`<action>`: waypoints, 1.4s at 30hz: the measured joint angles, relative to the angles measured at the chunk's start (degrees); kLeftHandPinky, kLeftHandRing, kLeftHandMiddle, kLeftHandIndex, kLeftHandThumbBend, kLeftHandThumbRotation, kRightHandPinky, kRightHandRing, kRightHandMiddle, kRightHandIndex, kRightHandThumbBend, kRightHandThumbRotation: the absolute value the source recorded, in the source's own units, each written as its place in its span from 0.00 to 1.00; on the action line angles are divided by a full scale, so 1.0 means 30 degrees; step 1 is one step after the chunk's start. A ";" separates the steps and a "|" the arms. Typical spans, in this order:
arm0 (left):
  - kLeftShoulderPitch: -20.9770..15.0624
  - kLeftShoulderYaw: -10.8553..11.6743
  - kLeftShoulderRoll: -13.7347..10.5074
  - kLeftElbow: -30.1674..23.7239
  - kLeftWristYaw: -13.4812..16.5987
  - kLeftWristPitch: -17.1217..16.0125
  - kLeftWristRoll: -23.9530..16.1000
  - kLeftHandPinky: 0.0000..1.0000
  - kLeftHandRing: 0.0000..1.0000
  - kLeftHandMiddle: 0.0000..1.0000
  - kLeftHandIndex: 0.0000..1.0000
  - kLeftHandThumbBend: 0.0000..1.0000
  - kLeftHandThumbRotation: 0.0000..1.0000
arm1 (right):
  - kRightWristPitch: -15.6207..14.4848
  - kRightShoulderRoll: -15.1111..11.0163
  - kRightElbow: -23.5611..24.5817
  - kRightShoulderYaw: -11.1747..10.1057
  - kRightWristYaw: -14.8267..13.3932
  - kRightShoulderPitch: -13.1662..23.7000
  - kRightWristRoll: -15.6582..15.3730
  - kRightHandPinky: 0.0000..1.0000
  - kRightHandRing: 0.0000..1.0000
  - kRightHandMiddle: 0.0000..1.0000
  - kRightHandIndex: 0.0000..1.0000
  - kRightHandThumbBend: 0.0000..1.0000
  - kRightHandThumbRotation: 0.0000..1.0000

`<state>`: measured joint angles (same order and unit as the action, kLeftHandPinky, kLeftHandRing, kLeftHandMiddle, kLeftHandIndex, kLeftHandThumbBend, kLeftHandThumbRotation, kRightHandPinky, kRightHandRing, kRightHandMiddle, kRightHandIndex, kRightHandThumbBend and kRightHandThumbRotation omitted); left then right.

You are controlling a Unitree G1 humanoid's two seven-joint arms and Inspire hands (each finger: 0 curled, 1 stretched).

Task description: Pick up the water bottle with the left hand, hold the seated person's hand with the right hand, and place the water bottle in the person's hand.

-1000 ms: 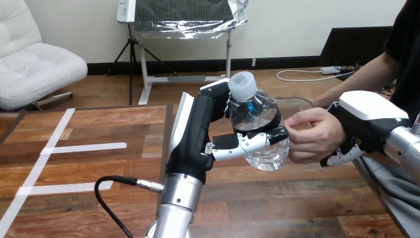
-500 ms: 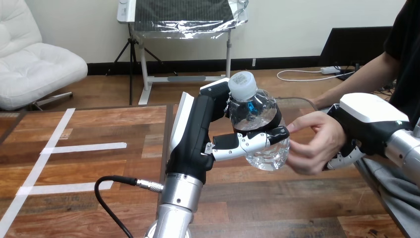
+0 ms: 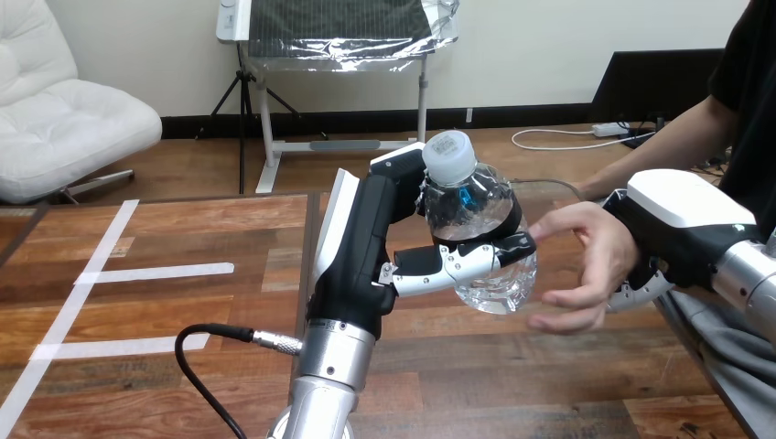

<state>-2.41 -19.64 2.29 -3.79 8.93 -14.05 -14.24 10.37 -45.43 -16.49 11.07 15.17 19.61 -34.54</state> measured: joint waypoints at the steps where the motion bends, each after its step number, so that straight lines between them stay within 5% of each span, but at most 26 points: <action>1: 0.0000 0.0000 0.0000 0.0000 0.0000 0.0000 0.0001 0.37 0.39 0.44 0.48 0.60 0.00 | -0.0001 0.0000 0.0000 0.0000 0.0000 0.0000 -0.0002 0.15 0.20 0.26 0.27 0.75 0.00; 42: 0.0000 0.0003 -0.0001 0.0007 0.0000 -0.0002 0.0031 0.36 0.38 0.43 0.48 0.61 0.00 | 0.0096 0.0000 0.1144 -0.0165 -0.0011 -0.0510 -0.0051 0.15 0.20 0.26 0.28 0.77 0.00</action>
<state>-2.41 -19.63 2.29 -3.77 8.93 -14.06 -14.14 10.65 -45.43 -13.06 10.58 15.14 18.08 -34.70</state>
